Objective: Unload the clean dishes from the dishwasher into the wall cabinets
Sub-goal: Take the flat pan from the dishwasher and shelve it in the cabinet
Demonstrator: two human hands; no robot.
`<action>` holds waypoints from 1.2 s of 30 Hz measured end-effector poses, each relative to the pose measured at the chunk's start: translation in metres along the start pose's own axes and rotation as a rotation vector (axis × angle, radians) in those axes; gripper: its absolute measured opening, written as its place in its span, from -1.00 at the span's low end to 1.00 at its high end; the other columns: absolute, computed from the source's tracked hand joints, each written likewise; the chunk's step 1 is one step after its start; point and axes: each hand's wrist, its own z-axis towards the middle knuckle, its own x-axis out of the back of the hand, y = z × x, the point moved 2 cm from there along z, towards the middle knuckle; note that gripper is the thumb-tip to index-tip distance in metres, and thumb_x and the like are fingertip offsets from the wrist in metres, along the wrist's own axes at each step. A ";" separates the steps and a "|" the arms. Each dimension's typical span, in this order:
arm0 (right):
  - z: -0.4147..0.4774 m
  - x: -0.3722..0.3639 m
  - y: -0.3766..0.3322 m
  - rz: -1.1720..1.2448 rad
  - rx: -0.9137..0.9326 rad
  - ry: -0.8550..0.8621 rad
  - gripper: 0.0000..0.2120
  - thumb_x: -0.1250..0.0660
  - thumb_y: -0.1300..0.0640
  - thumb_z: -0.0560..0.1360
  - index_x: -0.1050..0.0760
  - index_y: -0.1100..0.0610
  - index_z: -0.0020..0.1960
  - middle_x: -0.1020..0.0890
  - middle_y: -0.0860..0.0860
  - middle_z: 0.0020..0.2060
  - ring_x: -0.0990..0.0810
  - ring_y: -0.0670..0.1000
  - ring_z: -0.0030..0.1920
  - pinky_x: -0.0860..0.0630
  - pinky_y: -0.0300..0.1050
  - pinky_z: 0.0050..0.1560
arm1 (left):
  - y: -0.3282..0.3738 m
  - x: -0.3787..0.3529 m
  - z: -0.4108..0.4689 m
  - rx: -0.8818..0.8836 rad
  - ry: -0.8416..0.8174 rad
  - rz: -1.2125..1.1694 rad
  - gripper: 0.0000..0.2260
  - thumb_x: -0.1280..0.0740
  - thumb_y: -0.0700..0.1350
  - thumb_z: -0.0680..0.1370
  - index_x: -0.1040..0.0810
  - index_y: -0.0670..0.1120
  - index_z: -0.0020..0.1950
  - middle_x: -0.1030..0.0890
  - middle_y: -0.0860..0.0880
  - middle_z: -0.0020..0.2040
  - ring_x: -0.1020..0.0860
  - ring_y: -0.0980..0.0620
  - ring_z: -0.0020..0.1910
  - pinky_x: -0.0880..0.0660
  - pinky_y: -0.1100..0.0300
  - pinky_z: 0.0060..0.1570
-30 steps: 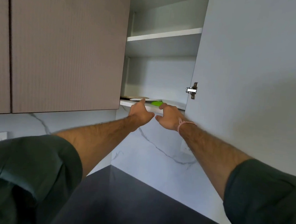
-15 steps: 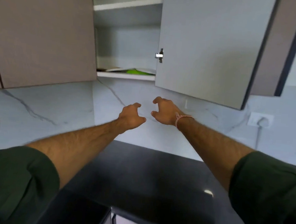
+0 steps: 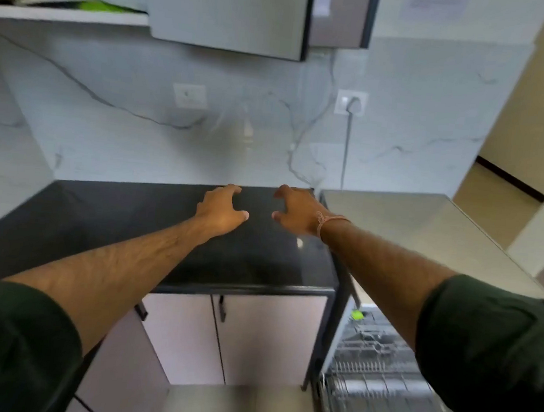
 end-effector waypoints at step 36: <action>-0.277 -0.320 0.822 0.130 -0.926 -0.338 -0.59 -0.32 0.16 0.48 -0.48 0.10 0.32 -0.43 0.18 0.31 -0.45 0.22 0.29 -0.45 0.02 0.31 | 0.096 -0.788 -0.054 0.126 -0.802 -0.011 -0.71 -0.46 -0.14 0.50 -0.54 -0.11 0.19 -0.65 -0.12 0.13 -0.61 0.04 0.00 -0.56 0.17 0.01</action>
